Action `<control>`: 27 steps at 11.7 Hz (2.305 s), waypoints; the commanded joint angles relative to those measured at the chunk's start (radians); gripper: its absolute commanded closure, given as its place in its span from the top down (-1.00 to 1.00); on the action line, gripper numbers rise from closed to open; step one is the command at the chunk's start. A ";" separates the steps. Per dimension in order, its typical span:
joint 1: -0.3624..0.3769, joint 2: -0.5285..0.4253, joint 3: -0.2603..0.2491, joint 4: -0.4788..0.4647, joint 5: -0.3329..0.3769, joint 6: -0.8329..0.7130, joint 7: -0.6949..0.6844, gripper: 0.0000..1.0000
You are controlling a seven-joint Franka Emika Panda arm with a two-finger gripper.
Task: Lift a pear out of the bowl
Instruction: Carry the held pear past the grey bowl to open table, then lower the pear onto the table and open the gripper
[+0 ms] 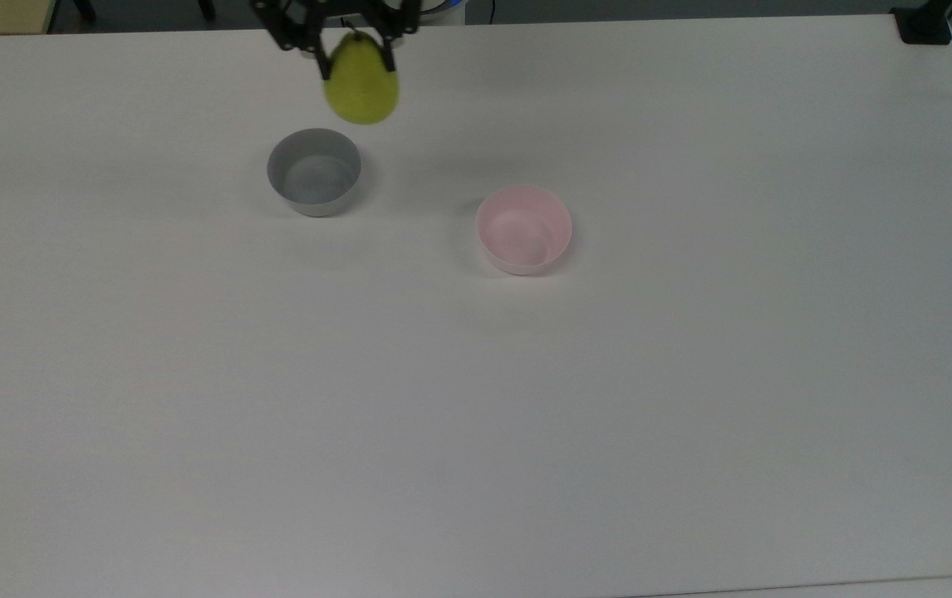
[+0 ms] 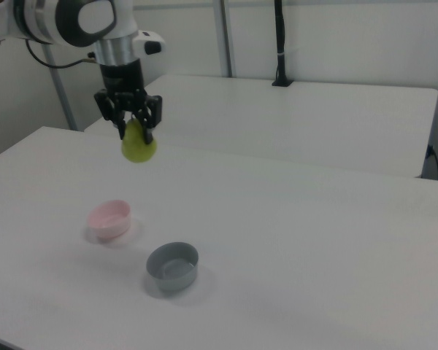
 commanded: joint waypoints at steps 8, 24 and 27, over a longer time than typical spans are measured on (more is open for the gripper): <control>-0.165 0.215 -0.089 0.006 -0.002 0.257 -0.319 -1.00; -0.239 0.436 -0.112 -0.012 0.003 0.446 -0.411 0.57; -0.234 0.428 -0.112 -0.011 -0.002 0.443 -0.402 1.00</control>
